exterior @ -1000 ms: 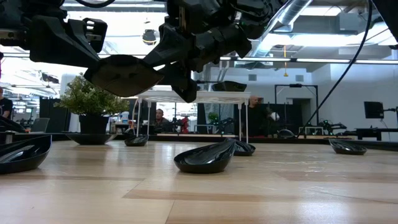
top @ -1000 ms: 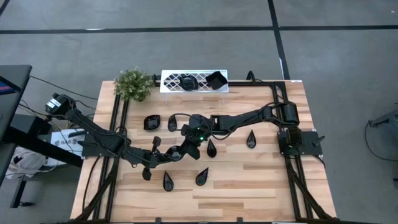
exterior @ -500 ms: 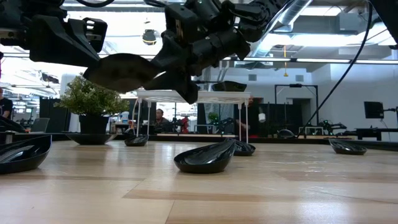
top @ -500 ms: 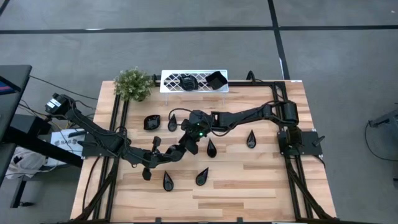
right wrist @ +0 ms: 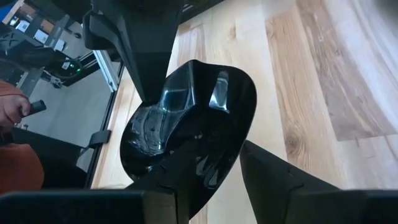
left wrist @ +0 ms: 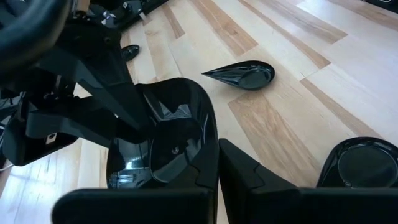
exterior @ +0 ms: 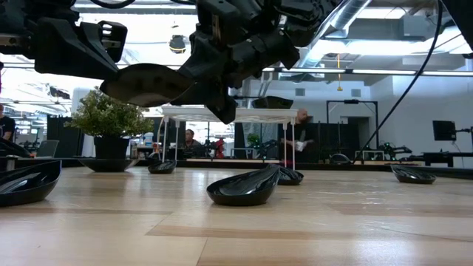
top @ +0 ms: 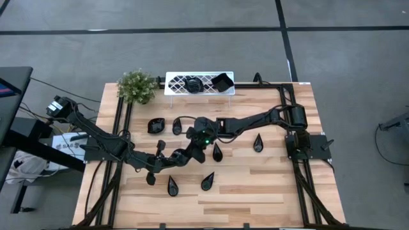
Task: Pick & Place Mini shaped plates
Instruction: Stack the right leaf shaped plate on the top of the leaf shaped plates on the shelf
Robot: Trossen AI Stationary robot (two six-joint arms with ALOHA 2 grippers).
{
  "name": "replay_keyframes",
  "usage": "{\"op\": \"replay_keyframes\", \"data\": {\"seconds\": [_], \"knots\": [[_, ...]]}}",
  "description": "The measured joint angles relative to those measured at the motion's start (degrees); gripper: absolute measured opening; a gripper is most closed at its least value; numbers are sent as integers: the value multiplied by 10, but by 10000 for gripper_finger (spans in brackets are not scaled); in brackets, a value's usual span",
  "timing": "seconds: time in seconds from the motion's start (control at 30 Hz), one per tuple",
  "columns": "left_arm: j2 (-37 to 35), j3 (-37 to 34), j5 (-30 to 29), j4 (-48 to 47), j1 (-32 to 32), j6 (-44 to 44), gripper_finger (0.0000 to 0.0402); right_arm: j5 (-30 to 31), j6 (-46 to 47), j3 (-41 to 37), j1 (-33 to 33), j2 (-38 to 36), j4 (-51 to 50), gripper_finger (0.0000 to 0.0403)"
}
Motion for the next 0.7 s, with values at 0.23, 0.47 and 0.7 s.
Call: {"op": "replay_keyframes", "data": {"seconds": [0.23, 0.47, 0.7], "knots": [[0, 0, 0, 1, 0, 0, 11, 0, 2, 0, -3, 0, 0, 84], [0, 0, 0, 1, 0, 0, 11, 1, 2, 0, -3, 0, 1, 46], [0, 0, 2, 6, 0, 0, 23, 3, 2, 0, -3, 0, 4, 5]]}}
